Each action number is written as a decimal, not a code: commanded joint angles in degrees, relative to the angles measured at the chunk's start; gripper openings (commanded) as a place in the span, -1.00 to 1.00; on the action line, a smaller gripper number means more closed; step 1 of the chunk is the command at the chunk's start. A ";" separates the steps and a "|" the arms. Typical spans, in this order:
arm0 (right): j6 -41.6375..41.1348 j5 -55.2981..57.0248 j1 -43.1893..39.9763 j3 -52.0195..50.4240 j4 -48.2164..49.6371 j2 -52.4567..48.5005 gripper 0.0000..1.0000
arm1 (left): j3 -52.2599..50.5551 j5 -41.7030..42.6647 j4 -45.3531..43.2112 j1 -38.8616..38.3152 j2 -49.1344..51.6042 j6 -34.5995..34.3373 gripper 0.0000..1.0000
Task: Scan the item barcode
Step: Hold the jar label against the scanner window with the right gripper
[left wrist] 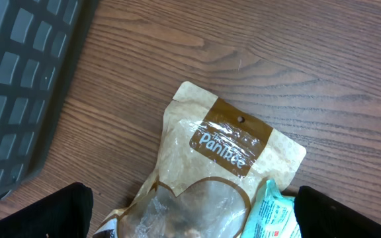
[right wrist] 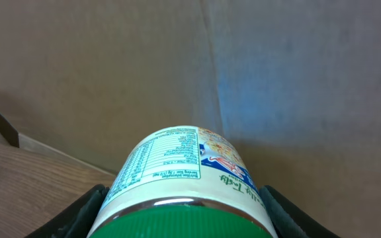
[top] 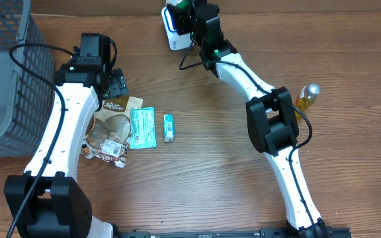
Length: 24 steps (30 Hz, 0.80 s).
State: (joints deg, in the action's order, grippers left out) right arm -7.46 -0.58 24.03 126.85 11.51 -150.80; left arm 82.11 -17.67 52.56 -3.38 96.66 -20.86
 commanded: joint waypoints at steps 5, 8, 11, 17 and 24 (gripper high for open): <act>-0.07 0.52 -0.07 0.68 2.29 0.68 -0.92 | 0.20 -0.72 -0.09 -0.39 0.57 0.07 1.00; -2.19 0.52 -0.09 0.70 3.69 -0.24 -0.92 | 0.20 -0.72 -0.11 -0.39 0.57 0.07 0.99; -2.16 0.55 -0.09 0.68 6.01 -1.16 -0.92 | 0.22 -0.72 -0.09 -0.39 0.57 0.07 0.99; -4.94 0.55 -0.09 0.70 5.68 -1.70 -0.92 | 0.20 -0.74 -0.09 -0.39 0.57 0.07 0.99; -4.94 0.52 -0.09 0.68 4.66 -1.70 -0.93 | 0.20 -0.74 -0.09 -0.39 0.57 0.07 1.00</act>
State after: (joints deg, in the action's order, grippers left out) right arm -11.79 -0.60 24.03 126.85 15.59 -152.33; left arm 82.11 -17.67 52.56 -3.38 96.66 -20.86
